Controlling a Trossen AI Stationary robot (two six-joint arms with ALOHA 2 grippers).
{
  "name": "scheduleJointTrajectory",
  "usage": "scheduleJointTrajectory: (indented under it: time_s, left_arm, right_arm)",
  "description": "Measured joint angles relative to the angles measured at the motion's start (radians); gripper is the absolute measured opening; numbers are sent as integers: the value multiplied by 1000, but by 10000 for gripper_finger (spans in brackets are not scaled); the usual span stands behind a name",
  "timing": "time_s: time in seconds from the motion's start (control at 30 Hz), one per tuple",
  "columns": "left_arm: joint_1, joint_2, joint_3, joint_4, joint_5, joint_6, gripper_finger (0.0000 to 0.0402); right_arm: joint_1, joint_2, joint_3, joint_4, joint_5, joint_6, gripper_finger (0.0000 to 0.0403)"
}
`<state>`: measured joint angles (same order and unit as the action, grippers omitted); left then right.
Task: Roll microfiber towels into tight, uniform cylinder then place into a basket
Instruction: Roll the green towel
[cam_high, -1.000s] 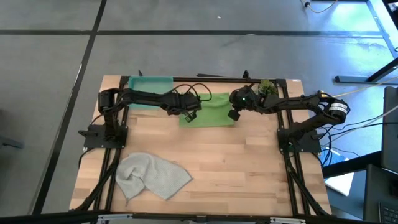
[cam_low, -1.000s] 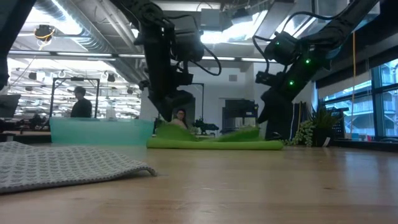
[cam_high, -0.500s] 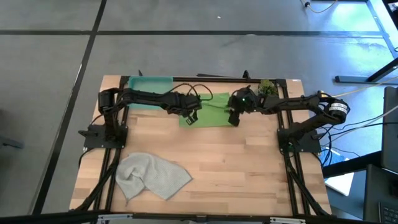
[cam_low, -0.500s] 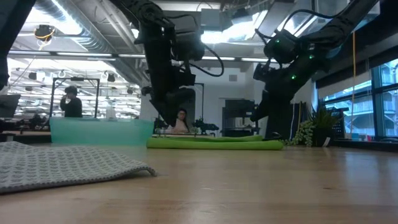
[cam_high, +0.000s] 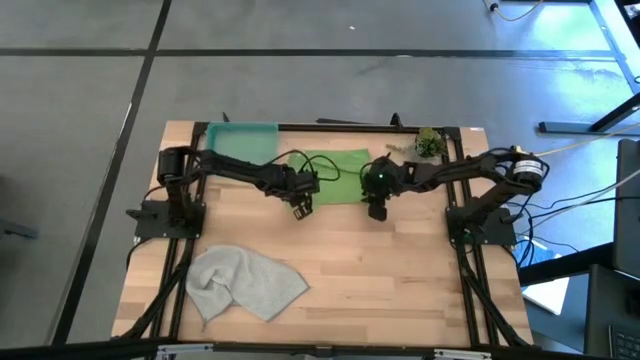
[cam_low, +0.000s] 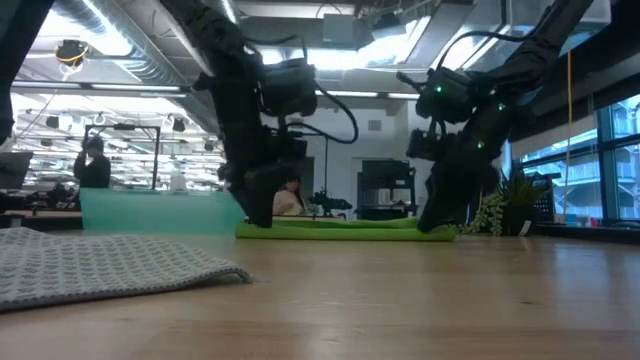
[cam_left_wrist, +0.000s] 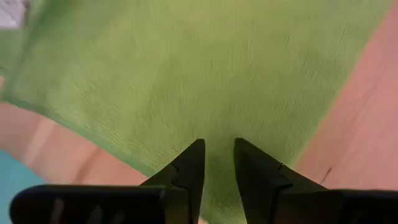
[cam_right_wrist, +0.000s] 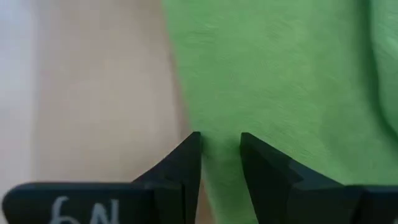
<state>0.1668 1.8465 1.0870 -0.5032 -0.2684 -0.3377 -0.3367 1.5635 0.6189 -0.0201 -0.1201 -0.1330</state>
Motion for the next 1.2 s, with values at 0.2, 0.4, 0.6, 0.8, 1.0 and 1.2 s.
scheduleJointTrajectory:
  time_s: [0.2,0.4,0.6,0.8,1.0,1.2]
  left_arm:
    - [-38,-2,-25,30,24,0,82]
    - [-118,-3,-26,33,115,-1,82]
    - [-221,-4,-25,32,170,-43,82]
    - [-259,-39,-3,10,138,-54,82]
    - [-235,-111,25,50,66,24,82]
    - [-154,-111,28,83,-40,178,82]
  right_arm:
    - [0,12,0,1,96,28,113]
    - [0,12,0,0,119,28,113]
    - [0,12,0,0,119,28,113]
    - [0,-24,0,0,119,26,113]
    - [0,-81,5,47,118,24,113]
    - [3,-41,6,176,-15,23,113]
